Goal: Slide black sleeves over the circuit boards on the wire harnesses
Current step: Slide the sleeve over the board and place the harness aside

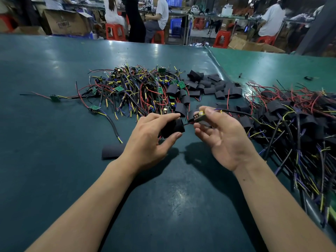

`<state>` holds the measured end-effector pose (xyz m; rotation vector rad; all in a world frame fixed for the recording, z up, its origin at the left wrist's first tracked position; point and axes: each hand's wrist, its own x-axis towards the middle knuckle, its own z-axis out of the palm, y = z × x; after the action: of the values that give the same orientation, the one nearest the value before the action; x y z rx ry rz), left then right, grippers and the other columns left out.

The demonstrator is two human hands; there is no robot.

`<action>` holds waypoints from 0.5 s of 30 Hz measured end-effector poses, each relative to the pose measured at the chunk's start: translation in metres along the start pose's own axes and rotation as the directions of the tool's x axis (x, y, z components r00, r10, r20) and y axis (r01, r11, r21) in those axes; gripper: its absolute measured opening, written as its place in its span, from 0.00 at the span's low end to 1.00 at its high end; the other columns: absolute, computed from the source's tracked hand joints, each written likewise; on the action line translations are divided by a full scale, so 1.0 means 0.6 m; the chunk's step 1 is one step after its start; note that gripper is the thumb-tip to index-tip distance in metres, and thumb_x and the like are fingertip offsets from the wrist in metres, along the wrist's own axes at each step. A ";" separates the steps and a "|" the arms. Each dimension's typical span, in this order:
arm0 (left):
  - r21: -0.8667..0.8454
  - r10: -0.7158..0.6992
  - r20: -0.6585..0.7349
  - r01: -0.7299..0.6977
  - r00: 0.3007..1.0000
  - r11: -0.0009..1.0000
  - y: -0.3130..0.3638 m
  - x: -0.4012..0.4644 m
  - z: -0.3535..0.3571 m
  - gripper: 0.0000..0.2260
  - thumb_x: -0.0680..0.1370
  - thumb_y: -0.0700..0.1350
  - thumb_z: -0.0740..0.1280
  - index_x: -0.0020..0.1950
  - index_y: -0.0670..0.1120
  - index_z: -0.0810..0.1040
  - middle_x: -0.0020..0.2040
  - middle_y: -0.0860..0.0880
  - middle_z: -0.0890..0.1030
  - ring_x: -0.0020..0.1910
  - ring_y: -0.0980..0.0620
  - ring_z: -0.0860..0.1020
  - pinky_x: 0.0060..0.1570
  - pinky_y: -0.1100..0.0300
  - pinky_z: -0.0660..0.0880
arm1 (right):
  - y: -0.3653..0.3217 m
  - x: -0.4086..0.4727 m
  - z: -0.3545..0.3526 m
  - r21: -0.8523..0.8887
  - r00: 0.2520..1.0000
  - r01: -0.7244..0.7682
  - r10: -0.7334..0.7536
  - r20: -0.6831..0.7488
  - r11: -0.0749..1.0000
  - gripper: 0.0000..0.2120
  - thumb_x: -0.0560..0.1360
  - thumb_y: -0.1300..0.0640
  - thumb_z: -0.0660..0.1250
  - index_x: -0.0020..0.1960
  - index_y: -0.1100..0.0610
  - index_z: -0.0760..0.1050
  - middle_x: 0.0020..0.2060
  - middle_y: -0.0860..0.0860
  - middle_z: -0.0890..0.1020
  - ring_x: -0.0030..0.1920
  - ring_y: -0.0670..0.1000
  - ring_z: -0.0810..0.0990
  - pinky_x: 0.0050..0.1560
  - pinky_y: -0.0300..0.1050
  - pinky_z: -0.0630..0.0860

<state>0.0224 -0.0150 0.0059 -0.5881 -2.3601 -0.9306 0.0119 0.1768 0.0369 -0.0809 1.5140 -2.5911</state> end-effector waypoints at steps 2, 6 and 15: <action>-0.015 0.001 0.018 -0.001 1.000 1.000 0.003 -0.001 0.001 0.20 0.75 0.48 0.71 0.66 0.46 0.77 0.52 0.48 0.80 0.54 0.52 0.74 0.57 0.49 0.73 | 0.006 0.000 0.006 -0.054 0.999 -0.010 0.008 -0.037 0.999 0.12 0.66 0.52 0.73 0.45 0.58 0.81 0.38 0.51 0.82 0.34 0.49 0.81 0.35 0.38 0.79; -0.061 -0.015 0.033 0.017 0.999 0.998 0.004 -0.002 0.000 0.20 0.76 0.46 0.71 0.67 0.46 0.76 0.54 0.47 0.80 0.55 0.49 0.76 0.58 0.46 0.74 | 0.017 0.000 0.007 -0.141 0.999 0.051 -0.053 -0.010 0.989 0.11 0.67 0.59 0.72 0.49 0.59 0.80 0.37 0.51 0.82 0.35 0.48 0.81 0.37 0.38 0.79; -0.249 -0.012 0.081 0.032 0.997 0.968 0.008 -0.001 0.001 0.18 0.78 0.42 0.70 0.67 0.44 0.75 0.59 0.51 0.82 0.60 0.51 0.79 0.61 0.46 0.75 | 0.010 0.001 0.000 -0.200 0.987 0.151 -0.160 -0.029 0.968 0.08 0.65 0.62 0.73 0.43 0.60 0.79 0.36 0.51 0.84 0.41 0.49 0.83 0.43 0.38 0.80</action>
<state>0.0252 -0.0117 0.0076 -0.7087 -2.3386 -1.2489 0.0119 0.1739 0.0315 -0.1701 1.8478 -2.5657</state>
